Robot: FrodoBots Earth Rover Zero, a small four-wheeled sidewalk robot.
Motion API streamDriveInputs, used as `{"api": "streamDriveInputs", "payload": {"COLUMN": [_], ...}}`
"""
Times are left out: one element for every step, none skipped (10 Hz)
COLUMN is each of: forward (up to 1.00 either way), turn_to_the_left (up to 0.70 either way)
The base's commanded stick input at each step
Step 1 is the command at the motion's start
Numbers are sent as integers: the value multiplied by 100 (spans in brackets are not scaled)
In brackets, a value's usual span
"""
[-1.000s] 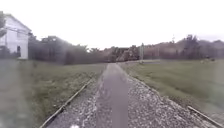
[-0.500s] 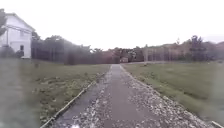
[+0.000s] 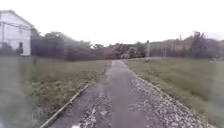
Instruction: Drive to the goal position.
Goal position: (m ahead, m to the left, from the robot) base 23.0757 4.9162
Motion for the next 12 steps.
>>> {"api": "streamDriveInputs", "payload": {"forward": [81,81,81,81,81,81,81,81,81,81,81,81], "turn_to_the_left": [0,0,0,0,0,0,0,0,0,0,0,0]}}
